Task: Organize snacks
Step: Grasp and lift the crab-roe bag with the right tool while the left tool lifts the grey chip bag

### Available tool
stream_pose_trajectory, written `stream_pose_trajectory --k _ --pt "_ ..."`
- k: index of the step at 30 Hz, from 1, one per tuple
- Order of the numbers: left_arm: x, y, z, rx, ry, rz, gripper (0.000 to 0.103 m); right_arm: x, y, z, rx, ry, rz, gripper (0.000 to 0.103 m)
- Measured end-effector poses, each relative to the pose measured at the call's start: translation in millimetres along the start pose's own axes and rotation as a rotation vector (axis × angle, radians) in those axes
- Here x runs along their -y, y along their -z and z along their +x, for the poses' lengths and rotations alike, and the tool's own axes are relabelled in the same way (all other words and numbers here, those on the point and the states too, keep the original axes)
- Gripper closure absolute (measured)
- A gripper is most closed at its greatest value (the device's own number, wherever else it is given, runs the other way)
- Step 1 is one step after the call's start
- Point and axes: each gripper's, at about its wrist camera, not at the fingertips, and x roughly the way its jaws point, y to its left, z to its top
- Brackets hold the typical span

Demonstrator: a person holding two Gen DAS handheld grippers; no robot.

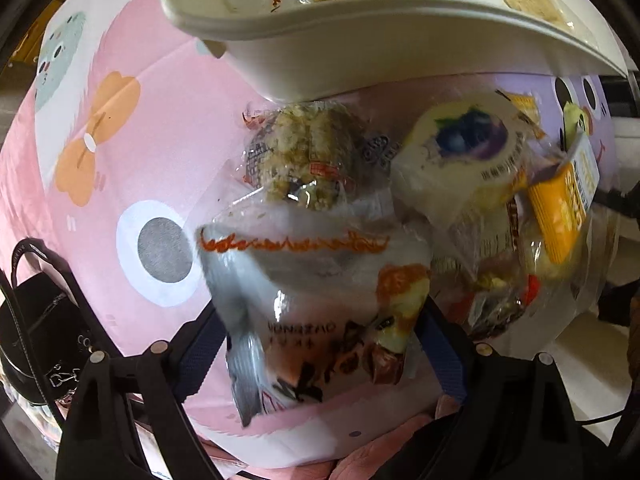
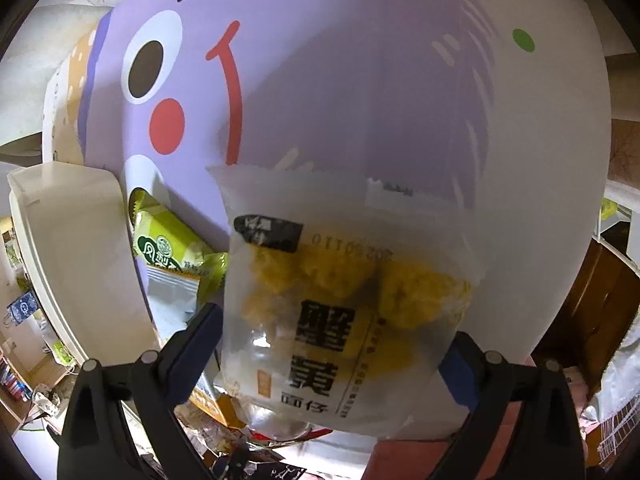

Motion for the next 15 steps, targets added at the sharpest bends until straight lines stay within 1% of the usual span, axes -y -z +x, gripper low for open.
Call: stream_pose_trajectory --k 1,3,5,6,7,9,10,11,13,15 --pt "-2 -3 0 0.001 0.003 -0.006 0.014 0 -1 1 -0.005 0.011 0.001 0.005" --pt "-3 -6 2 -0.007 0.019 -0.019 0.021 0 -2 1 -0.013 0.026 -0.002 0.005" --pt "-10 -6 7 -0.025 0.035 -0.058 0.026 -2 -3 2 -0.025 0.048 -0.01 0.005" --pt "-13 -7 8 -0.032 0.052 -0.078 0.034 -3 -3 3 -0.029 0.055 -0.011 0.005" --pt "-16 -6 10 -0.043 0.069 -0.106 0.033 -2 -3 2 -0.033 0.063 -0.011 0.005" --pt "-22 -5 13 -0.059 0.085 -0.142 0.037 -2 -2 1 -0.037 0.072 -0.012 0.007" --pt "-23 -3 14 -0.065 0.086 -0.153 0.037 -3 -2 1 -0.036 0.072 -0.016 0.01" --pt "-25 -1 15 -0.072 0.076 -0.156 0.038 -4 -2 0 -0.035 0.072 -0.02 0.014" --pt "-28 4 17 -0.092 0.052 -0.165 0.039 -6 -1 -4 -0.026 0.078 -0.035 0.017" --pt "-31 13 18 -0.104 0.053 -0.181 0.042 -11 4 -6 -0.017 0.088 -0.05 0.018"
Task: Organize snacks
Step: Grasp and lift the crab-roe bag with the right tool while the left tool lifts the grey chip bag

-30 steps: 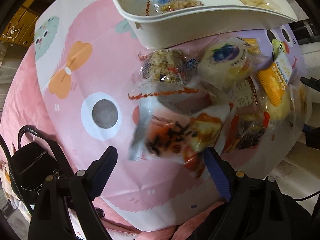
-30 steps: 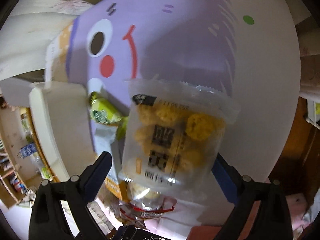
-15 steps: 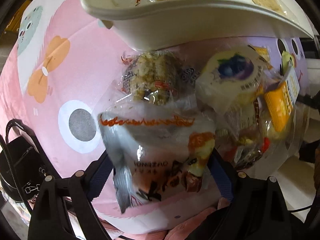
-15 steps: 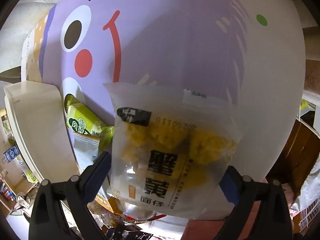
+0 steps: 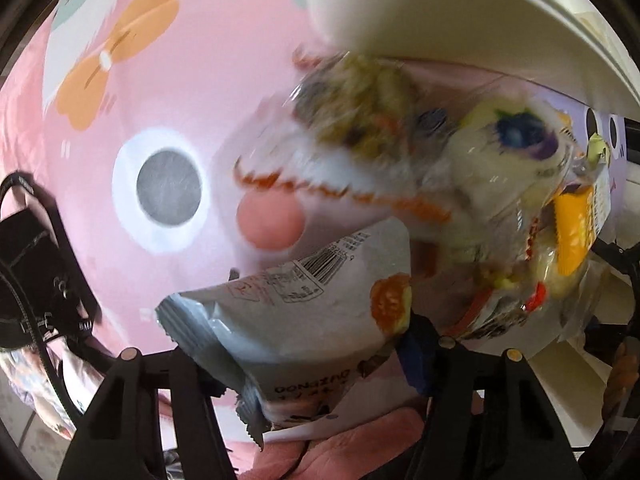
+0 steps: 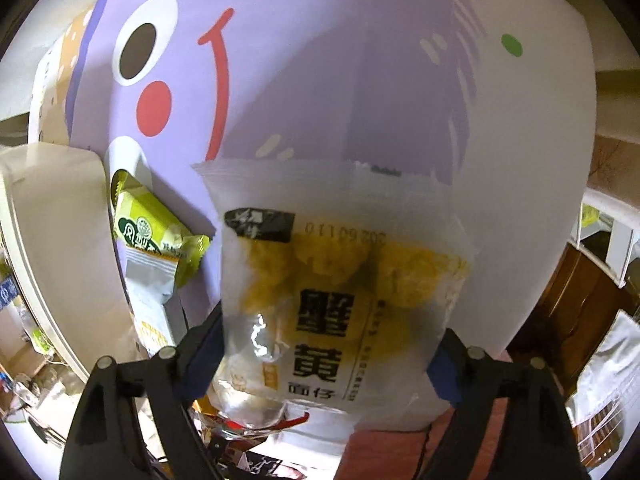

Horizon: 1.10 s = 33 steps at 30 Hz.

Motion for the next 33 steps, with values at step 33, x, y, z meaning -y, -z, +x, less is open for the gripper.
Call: stream_pose_trajectory --k 33 --pt "-55 123 -148 0.34 0.159 0.006 0.042 -33 139 -110 0.336 -0.071 -0.561 0.022"
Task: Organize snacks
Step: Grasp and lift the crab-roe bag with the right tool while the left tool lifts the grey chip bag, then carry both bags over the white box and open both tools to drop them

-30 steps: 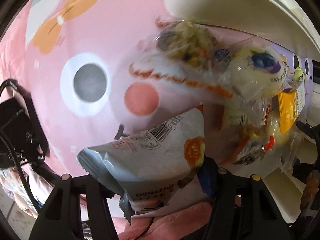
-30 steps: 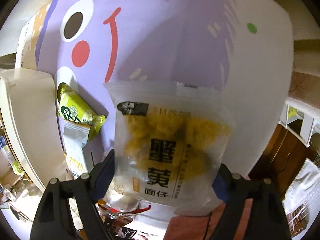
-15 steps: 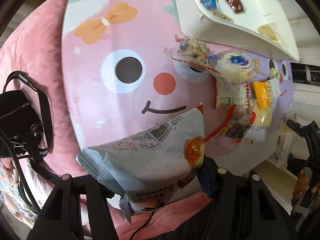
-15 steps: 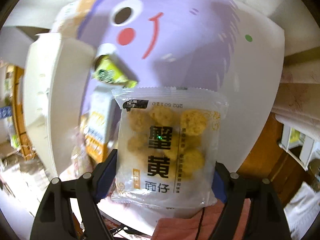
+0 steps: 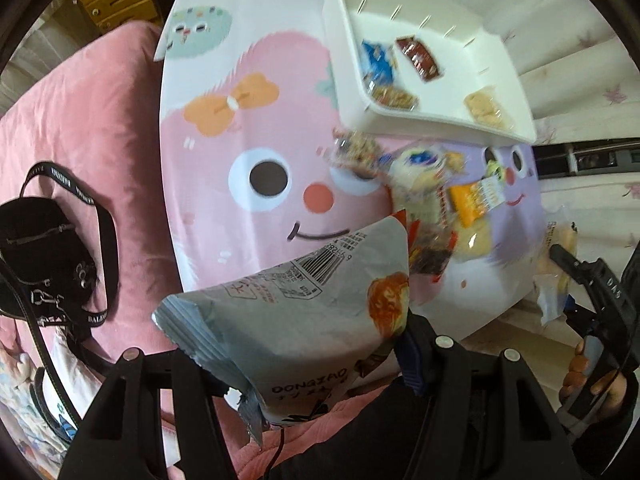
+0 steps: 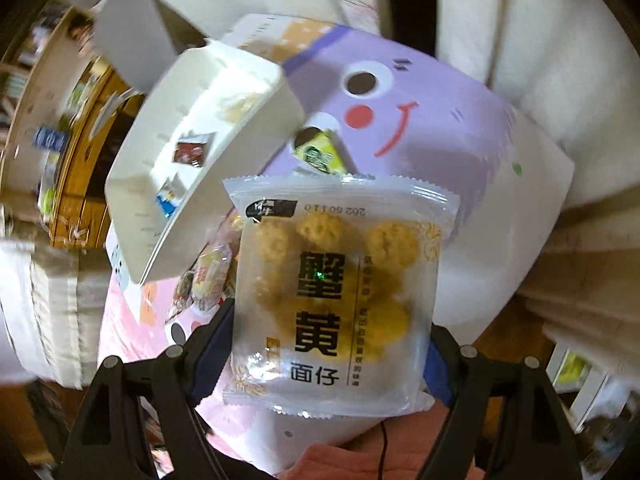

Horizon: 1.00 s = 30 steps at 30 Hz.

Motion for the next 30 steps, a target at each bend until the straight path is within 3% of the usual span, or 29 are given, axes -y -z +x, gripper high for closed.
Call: stream_pose_trajectory --k 3,13,21,30 --pt "7 -5 -10 0.039 0.003 -0.001 0.042 -11 7 0 0.021 -0.004 -0.078 0.022" --pt "39 -39 -35 0.149 0.007 -0.082 0.042 -68 -39 -2 0.025 -0.041 -0.403 0.022" --pt "72 -80 -40 0.218 -0.015 -0.143 0.042 -101 -75 0 0.019 -0.102 -0.59 0.021" --pt "98 -122 -34 0.3 0.021 -0.179 0.042 -135 -111 3 0.096 -0.152 -0.781 0.021"
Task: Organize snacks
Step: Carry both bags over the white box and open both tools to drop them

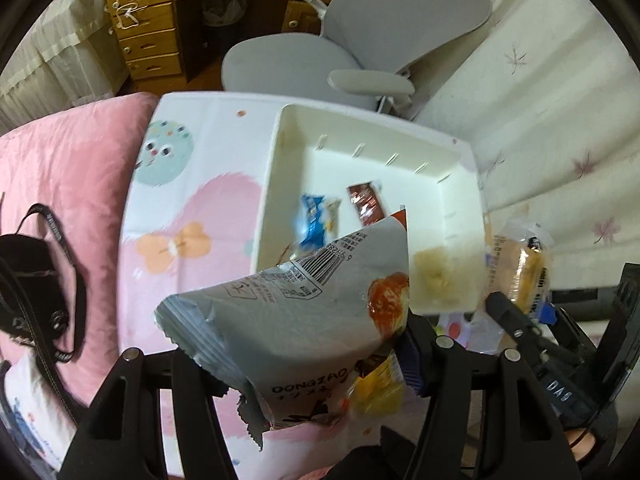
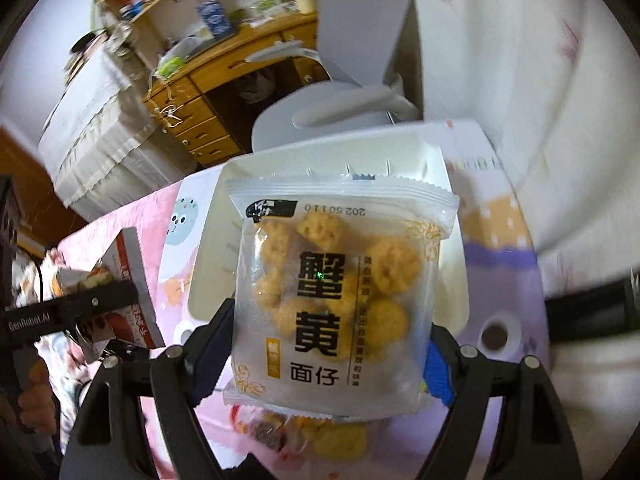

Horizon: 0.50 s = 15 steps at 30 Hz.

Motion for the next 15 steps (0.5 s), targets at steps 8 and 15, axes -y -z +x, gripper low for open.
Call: stream_pose_trajectory --k 8,15 --pt "19 -16 18 0.103 0.066 -0.019 0.032 13 -21 18 0.058 -0.019 -0.101 0.02" --pt "28 -14 15 0.136 0.089 -0.024 0.024 26 -27 20 0.069 -0.054 -0.092 0.016"
